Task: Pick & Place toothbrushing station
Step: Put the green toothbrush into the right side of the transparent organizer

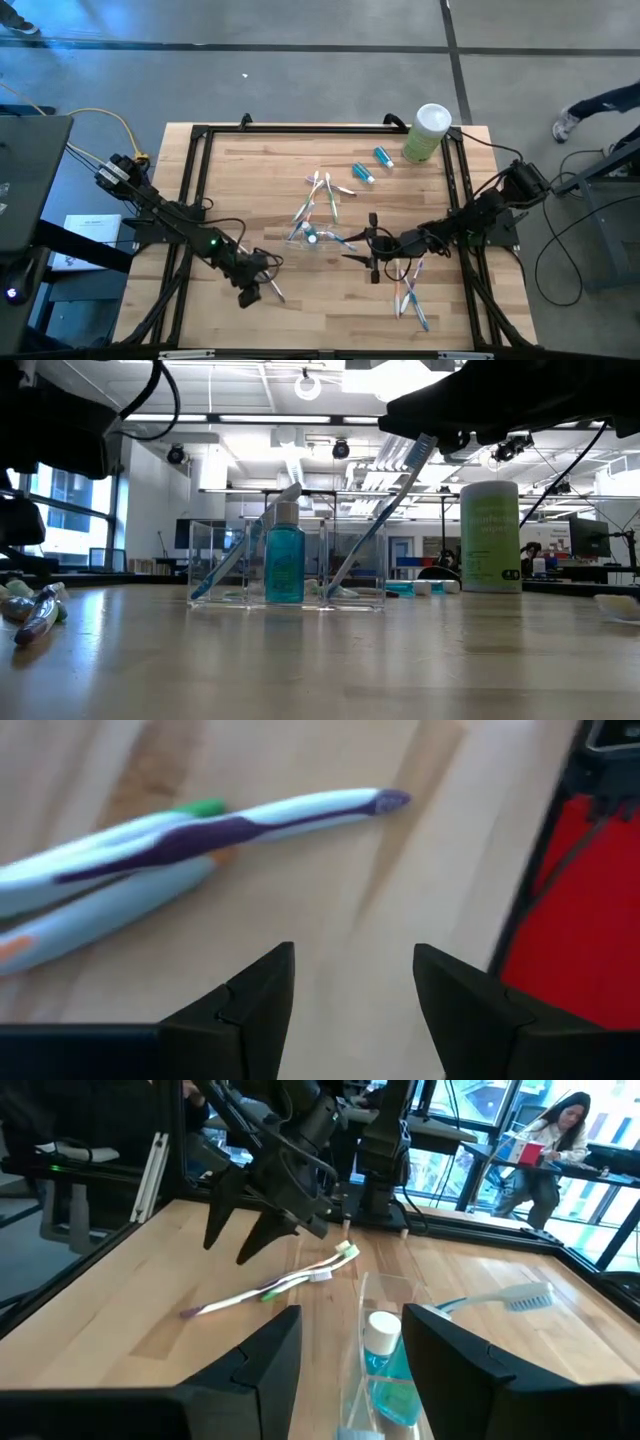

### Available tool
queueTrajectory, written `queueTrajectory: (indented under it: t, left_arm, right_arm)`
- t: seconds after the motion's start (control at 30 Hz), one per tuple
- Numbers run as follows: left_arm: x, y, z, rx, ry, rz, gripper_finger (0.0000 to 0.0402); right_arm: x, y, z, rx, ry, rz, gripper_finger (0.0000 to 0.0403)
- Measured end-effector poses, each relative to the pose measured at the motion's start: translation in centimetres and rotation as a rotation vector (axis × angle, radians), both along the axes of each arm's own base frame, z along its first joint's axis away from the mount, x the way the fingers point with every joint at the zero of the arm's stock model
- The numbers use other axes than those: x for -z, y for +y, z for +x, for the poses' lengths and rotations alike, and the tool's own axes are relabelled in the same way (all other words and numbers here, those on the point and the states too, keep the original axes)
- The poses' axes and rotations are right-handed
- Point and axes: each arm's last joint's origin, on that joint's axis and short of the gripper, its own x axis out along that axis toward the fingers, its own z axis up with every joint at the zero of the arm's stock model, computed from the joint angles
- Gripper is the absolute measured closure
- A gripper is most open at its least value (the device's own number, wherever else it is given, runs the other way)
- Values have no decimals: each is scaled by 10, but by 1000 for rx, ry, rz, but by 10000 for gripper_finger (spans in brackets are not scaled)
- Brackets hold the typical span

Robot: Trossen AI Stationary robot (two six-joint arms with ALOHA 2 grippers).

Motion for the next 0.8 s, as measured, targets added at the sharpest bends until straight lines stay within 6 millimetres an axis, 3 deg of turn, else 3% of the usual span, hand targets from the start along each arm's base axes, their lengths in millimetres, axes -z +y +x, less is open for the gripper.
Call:
queueTrajectory:
  t: [0.5,0.8]
  left_arm:
    - [12,13,-15,-253,275,66,202]
    - [14,18,-19,-465,346,78,202]
  right_arm:
    - [1,4,-2,-13,8,11,237]
    - [2,2,-1,-2,18,4,237]
